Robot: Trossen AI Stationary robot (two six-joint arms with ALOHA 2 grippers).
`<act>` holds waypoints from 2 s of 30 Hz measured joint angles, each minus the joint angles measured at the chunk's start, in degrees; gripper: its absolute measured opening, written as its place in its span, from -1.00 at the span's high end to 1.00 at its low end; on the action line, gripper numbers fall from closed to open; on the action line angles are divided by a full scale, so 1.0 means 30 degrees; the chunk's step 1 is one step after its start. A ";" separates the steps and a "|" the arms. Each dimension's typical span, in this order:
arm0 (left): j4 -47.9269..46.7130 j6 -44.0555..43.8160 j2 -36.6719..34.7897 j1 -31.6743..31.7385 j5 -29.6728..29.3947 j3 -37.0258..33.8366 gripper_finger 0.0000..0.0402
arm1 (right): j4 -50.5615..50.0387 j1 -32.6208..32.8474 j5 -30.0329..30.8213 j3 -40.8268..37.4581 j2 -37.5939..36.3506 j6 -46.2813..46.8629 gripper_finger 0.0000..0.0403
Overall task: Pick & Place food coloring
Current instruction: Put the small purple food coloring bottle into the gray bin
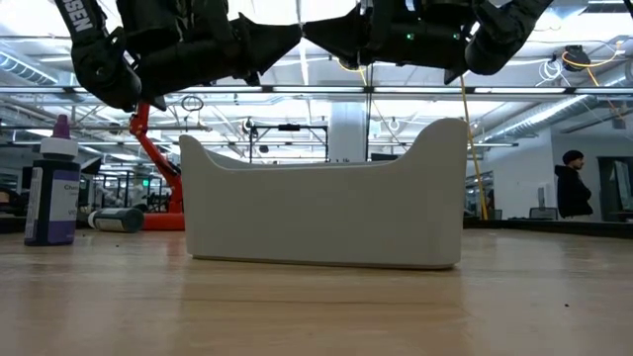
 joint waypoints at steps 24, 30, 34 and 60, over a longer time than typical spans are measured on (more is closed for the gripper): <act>-0.0296 -0.0197 0.0000 -0.0019 0.0100 0.0015 0.68 | 0.0142 0.0253 -0.0458 0.0000 -0.0007 0.0162 0.52; -0.0415 -0.0227 0.0000 0.0001 0.0007 0.0015 0.68 | 0.0226 0.0269 -0.0479 0.0007 -0.0007 0.0149 0.46; -0.0415 -0.0219 0.0000 -0.0006 0.0026 0.0015 0.68 | 0.0208 0.0262 -0.0450 0.0015 -0.0007 0.0061 0.67; -0.0466 -0.0285 0.0007 0.0003 0.0015 0.0000 0.68 | -0.0436 0.0262 0.0562 0.0022 -0.0015 0.0042 0.57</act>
